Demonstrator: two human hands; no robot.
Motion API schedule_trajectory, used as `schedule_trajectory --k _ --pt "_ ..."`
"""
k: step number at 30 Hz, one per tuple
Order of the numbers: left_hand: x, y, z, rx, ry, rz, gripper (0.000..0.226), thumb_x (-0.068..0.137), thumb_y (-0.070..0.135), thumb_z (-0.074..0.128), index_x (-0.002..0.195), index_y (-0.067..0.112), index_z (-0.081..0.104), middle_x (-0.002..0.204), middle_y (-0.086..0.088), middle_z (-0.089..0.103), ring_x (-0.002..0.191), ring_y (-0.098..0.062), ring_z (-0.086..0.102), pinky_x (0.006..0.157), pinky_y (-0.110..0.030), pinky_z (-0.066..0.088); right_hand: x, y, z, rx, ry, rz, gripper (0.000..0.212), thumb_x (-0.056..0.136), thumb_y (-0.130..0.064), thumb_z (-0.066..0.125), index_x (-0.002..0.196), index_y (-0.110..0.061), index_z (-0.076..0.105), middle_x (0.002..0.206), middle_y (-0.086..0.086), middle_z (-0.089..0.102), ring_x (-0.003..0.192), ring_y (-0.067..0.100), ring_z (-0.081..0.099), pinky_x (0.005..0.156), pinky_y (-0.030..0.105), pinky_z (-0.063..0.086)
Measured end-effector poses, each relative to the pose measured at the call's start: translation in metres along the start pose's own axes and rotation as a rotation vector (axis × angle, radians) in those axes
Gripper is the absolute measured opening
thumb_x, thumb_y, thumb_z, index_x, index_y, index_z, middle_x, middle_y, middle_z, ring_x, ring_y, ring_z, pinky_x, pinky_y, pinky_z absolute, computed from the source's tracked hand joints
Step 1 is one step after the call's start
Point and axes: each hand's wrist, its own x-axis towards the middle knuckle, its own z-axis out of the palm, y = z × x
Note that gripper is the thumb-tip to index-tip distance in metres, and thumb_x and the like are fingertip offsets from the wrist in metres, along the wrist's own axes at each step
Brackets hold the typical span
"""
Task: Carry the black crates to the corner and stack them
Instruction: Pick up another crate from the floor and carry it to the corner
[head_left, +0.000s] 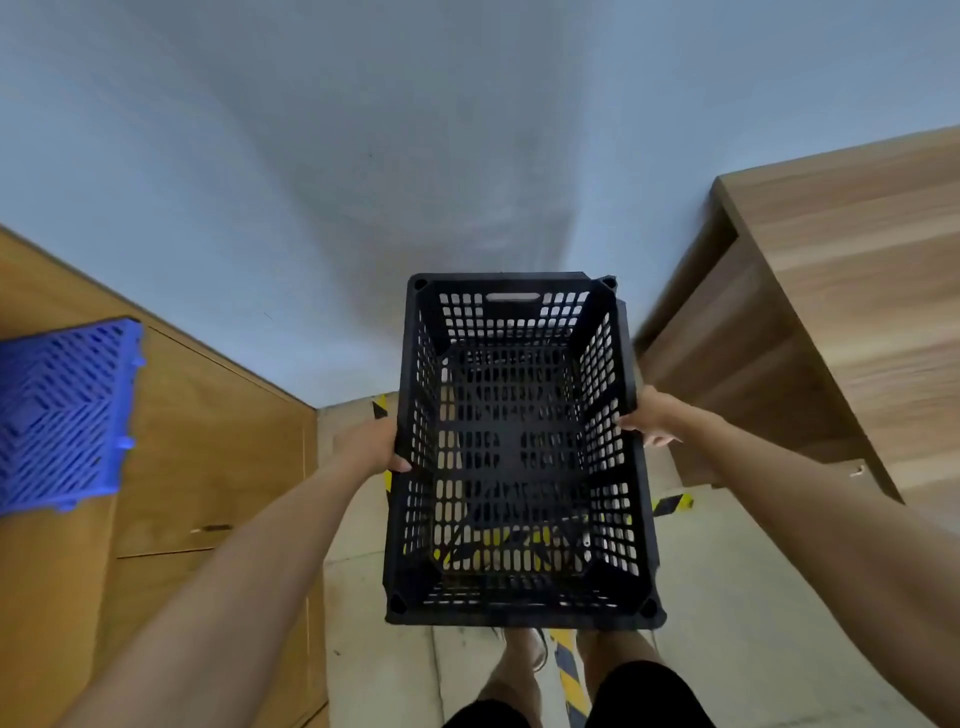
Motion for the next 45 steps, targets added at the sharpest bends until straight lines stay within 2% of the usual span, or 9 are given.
schedule_trajectory --k 5,9,14,20,24,28,32,37,45 --pt "0.05 0.014 0.011 -0.044 -0.004 -0.043 0.047 0.088 0.042 0.068 0.121 0.013 0.05 0.115 -0.006 0.064 0.109 -0.027 0.061 0.08 -0.036 0.046 0.052 -0.007 -0.005 -0.047 0.016 -0.018 0.045 0.094 -0.012 0.06 0.128 0.011 0.042 0.1 0.021 0.056 0.097 0.036 0.065 0.088 0.043 0.055" --pt "0.088 0.026 0.018 -0.094 -0.017 -0.079 0.044 0.089 0.04 0.067 0.118 0.011 0.05 0.109 -0.007 0.065 0.103 -0.029 0.063 0.079 -0.037 0.048 0.097 -0.01 -0.012 -0.086 0.038 -0.031 0.049 0.092 -0.006 0.059 0.134 0.007 0.036 0.122 0.025 0.056 0.109 0.038 0.06 0.094 0.045 0.052" --pt "0.135 0.039 0.03 -0.083 -0.011 -0.126 0.044 0.09 0.04 0.065 0.12 0.011 0.05 0.109 -0.008 0.065 0.1 -0.028 0.064 0.071 -0.035 0.045 0.148 -0.016 -0.012 -0.106 0.034 -0.067 0.051 0.094 -0.007 0.057 0.138 0.005 0.034 0.134 0.022 0.049 0.121 0.038 0.052 0.1 0.042 0.046" --pt "0.172 0.05 0.041 -0.123 -0.018 -0.142 0.041 0.091 0.039 0.064 0.117 0.011 0.049 0.108 -0.007 0.065 0.099 -0.028 0.064 0.07 -0.035 0.043 0.195 -0.013 -0.013 -0.086 0.029 -0.055 0.051 0.091 -0.006 0.063 0.134 0.002 0.036 0.127 0.022 0.055 0.114 0.035 0.056 0.093 0.04 0.049" --pt "0.182 0.051 0.05 -0.141 0.0 -0.15 0.04 0.089 0.039 0.066 0.114 0.013 0.05 0.106 -0.006 0.065 0.097 -0.028 0.064 0.069 -0.035 0.044 0.21 -0.01 -0.012 -0.102 0.061 -0.079 0.046 0.092 -0.009 0.061 0.131 -0.003 0.038 0.121 0.021 0.059 0.109 0.035 0.059 0.093 0.047 0.051" --pt "0.183 0.05 0.051 -0.153 -0.009 -0.149 0.041 0.089 0.037 0.067 0.115 0.011 0.049 0.108 -0.008 0.064 0.098 -0.03 0.064 0.069 -0.036 0.043 0.213 -0.01 -0.011 -0.117 0.089 -0.088 0.041 0.09 -0.01 0.064 0.125 -0.005 0.043 0.116 0.019 0.061 0.105 0.034 0.06 0.085 0.042 0.051" --pt "0.188 0.052 0.054 -0.153 -0.036 -0.155 0.046 0.09 0.033 0.067 0.124 0.011 0.046 0.112 -0.009 0.064 0.102 -0.03 0.063 0.074 -0.037 0.045 0.216 -0.007 -0.009 -0.119 0.102 -0.098 0.044 0.09 -0.01 0.065 0.128 -0.007 0.045 0.119 0.017 0.06 0.11 0.034 0.059 0.084 0.039 0.047" --pt "0.188 0.054 0.056 -0.133 -0.056 -0.157 0.049 0.093 0.034 0.063 0.127 0.008 0.04 0.116 -0.011 0.062 0.105 -0.033 0.063 0.076 -0.038 0.044 0.213 -0.004 -0.001 -0.13 0.15 -0.104 0.042 0.091 -0.012 0.064 0.127 -0.006 0.042 0.118 0.021 0.061 0.108 0.038 0.06 0.087 0.046 0.049" --pt "0.18 0.044 0.059 -0.065 -0.009 -0.13 0.047 0.097 0.034 0.056 0.131 0.008 0.038 0.12 -0.013 0.061 0.109 -0.034 0.061 0.076 -0.038 0.043 0.207 -0.002 0.016 -0.148 0.151 -0.087 0.043 0.092 -0.015 0.064 0.127 -0.005 0.041 0.12 0.023 0.058 0.107 0.039 0.059 0.088 0.048 0.051"
